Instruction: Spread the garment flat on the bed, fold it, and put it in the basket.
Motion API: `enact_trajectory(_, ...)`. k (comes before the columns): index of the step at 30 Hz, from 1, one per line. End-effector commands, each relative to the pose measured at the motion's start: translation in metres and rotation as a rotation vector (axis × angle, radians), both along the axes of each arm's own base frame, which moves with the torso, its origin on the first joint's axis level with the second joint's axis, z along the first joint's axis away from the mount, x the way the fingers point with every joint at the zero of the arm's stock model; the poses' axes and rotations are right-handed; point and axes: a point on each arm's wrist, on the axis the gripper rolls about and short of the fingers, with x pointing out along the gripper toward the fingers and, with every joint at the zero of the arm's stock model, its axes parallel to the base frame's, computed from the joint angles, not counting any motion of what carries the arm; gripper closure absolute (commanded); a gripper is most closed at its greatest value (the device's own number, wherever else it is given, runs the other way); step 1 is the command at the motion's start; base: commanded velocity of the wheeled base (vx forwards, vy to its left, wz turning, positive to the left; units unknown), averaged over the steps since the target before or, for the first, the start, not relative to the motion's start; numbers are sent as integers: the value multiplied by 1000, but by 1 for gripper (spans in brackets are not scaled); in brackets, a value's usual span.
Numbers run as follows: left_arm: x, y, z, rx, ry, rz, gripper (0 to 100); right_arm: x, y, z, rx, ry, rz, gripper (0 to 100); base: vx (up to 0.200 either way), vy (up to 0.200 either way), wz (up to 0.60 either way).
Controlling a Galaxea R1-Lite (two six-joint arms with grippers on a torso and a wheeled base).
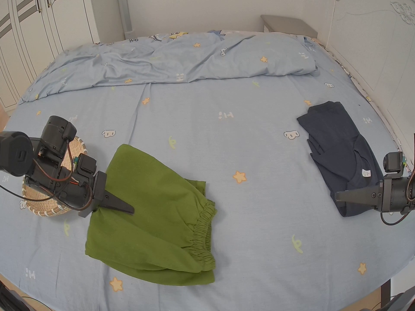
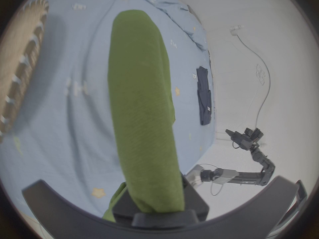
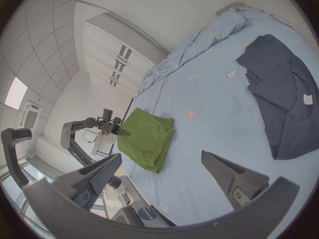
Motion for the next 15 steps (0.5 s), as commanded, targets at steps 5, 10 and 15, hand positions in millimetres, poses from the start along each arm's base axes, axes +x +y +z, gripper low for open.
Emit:
enact_trajectory(5, -1, 7, 25, 65, -99, 18, 100, 0, 0, 0, 1, 1, 1, 0, 0, 200, 0)
enact_trajectory(10, 0, 7, 24, 65, -99, 18, 100, -1, 0, -1, 0, 1, 3, 0, 0, 200, 0)
enact_trajectory(15, 0, 6, 23, 67, -98, 14, 100, 0, 0, 0, 0, 0, 3, 0, 0, 200, 0)
